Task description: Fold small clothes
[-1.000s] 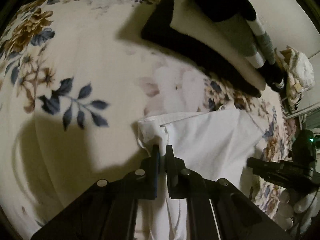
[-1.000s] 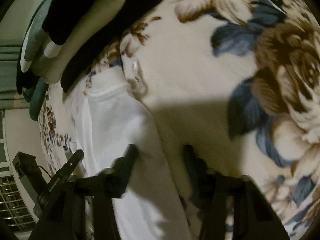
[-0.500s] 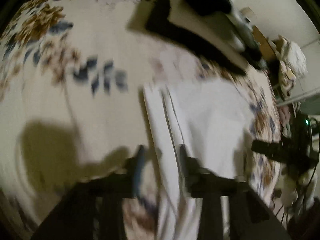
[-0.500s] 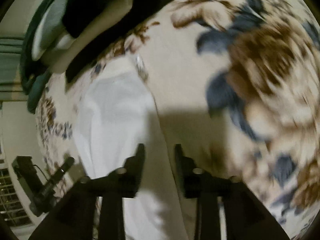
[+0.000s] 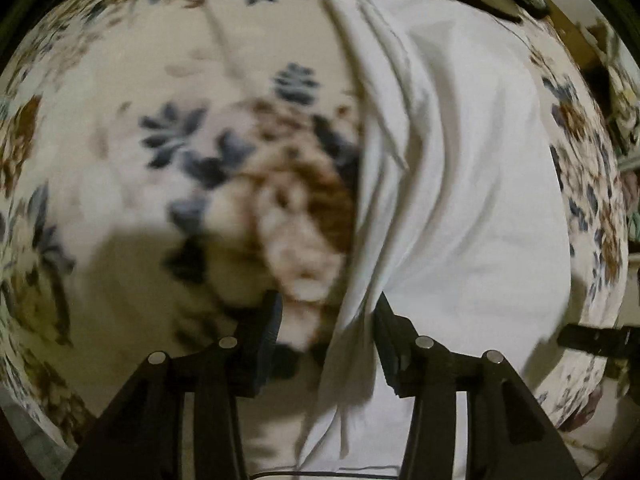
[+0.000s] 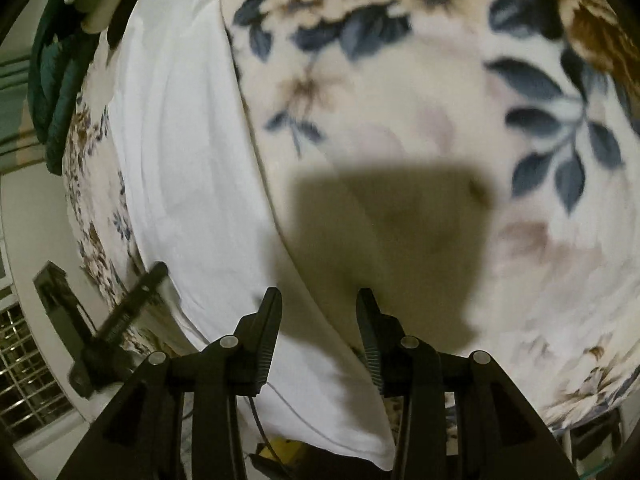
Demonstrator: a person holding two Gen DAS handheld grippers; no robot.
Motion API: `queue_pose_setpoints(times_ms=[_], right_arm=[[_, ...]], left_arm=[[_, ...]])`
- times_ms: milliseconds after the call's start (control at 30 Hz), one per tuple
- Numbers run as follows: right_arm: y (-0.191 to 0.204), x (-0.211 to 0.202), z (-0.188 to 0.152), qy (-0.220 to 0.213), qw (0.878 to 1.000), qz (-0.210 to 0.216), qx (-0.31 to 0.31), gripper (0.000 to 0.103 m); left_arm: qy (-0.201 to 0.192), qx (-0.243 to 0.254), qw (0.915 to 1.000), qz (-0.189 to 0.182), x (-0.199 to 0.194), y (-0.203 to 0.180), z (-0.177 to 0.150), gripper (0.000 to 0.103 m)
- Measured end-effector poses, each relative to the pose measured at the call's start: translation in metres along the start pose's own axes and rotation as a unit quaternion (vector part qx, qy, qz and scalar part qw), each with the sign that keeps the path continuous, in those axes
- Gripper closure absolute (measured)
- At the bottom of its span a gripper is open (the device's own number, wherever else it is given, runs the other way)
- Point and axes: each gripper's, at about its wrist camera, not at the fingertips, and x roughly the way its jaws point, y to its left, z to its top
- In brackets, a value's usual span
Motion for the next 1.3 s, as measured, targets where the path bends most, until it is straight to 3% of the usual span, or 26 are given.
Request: queue_pose_setpoints(times_ms=[167, 300, 433, 533, 667, 767, 833, 933, 1067, 1167, 1300], right_arm=[[0.001, 0.001, -0.013, 0.001, 1.0, -0.007, -0.012, 0.062], [-0.008, 0.002, -0.034, 0.027, 0.999, -0.008, -0.017, 0.062], [-0.025, 0.022, -0.069, 0.071, 0.997, -0.017, -0.011, 0.062], [-0.037, 0.042, -0.097, 0.107, 0.994, -0.024, -0.005, 0.062], [-0.041, 0.068, -0.126, 0.143, 0.989, -0.04, -0.016, 0.062], [-0.039, 0.078, -0.135, 0.159, 0.985, -0.07, -0.02, 0.062], [-0.034, 0.071, -0.131, 0.152, 0.987, -0.056, -0.017, 0.062], [-0.017, 0.044, -0.108, 0.12, 0.992, -0.034, -0.023, 0.062], [0.021, -0.002, -0.05, 0.057, 0.997, -0.009, -0.043, 0.061], [0.05, -0.029, 0.005, 0.004, 0.998, 0.004, -0.059, 0.054], [0.075, -0.048, 0.084, -0.056, 0.996, -0.002, -0.065, 0.053]], left_arm=[[-0.006, 0.005, 0.9993, 0.036, -0.02, 0.011, -0.012, 0.061], [0.011, -0.01, 0.9998, 0.01, -0.038, 0.029, -0.048, 0.061], [0.064, -0.022, 0.9976, -0.017, -0.031, 0.036, -0.104, 0.061], [0.108, -0.017, 0.9939, -0.014, -0.013, 0.034, -0.146, 0.061], [0.145, 0.002, 0.9888, 0.037, 0.013, 0.035, -0.184, 0.06], [0.148, -0.023, 0.9878, 0.041, 0.012, 0.047, -0.191, 0.06], [0.128, -0.035, 0.9907, 0.033, -0.006, 0.046, -0.179, 0.061], [0.066, -0.045, 0.9968, -0.003, -0.041, 0.038, -0.134, 0.061], [-0.02, -0.065, 0.9952, -0.071, -0.067, 0.026, -0.044, 0.056], [-0.067, -0.061, 0.9909, -0.099, -0.057, 0.015, 0.035, 0.054], [-0.066, -0.072, 0.9877, -0.122, -0.006, 0.003, 0.136, 0.052]])
